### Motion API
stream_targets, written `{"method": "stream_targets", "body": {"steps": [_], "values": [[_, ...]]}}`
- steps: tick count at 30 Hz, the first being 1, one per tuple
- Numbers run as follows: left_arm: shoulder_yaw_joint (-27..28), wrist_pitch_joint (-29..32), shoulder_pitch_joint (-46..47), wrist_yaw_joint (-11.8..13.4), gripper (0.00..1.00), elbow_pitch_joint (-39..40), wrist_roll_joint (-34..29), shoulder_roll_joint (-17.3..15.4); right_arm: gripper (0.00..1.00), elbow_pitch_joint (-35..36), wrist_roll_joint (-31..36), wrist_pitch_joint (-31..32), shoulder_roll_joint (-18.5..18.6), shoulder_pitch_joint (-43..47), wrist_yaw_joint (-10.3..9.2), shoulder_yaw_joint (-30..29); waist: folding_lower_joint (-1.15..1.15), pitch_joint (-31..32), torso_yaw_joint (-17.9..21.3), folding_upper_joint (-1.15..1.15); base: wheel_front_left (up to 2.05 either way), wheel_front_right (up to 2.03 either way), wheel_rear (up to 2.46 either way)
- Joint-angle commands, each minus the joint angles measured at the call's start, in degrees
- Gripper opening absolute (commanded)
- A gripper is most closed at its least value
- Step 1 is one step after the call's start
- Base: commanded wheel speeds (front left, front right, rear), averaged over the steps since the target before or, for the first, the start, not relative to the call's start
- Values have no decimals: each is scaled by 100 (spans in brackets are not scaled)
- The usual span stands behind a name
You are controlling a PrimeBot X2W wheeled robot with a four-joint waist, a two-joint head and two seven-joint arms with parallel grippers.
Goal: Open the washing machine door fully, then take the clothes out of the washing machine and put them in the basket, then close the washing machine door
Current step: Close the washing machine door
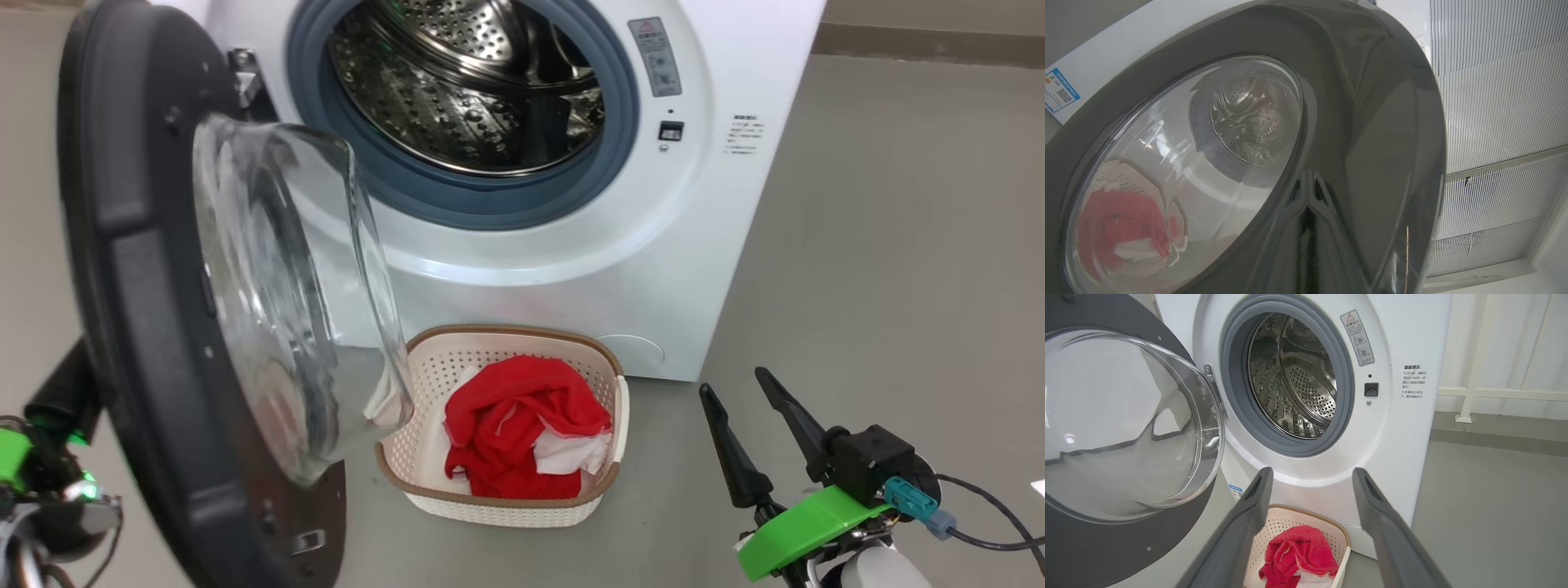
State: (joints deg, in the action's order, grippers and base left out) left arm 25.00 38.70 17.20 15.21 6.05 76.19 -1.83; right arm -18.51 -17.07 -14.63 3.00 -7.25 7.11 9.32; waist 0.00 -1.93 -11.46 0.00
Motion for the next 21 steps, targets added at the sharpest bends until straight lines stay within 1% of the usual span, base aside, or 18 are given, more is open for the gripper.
{"method": "stream_targets", "body": {"steps": [1,6,21], "values": [[-38,-2,-4,15,0,261,101,-106,100,134,-44,-37,-12,-188,37,89,0,-35,84,0,0,0,0],[-377,-191,-161,40,0,442,251,-106,100,145,-29,-37,-12,-203,37,61,0,-86,222,0,0,0,0],[-980,-579,-276,-32,0,501,437,-105,100,181,-25,-37,-13,-294,37,53,0,-230,578,0,0,0,0]]}}
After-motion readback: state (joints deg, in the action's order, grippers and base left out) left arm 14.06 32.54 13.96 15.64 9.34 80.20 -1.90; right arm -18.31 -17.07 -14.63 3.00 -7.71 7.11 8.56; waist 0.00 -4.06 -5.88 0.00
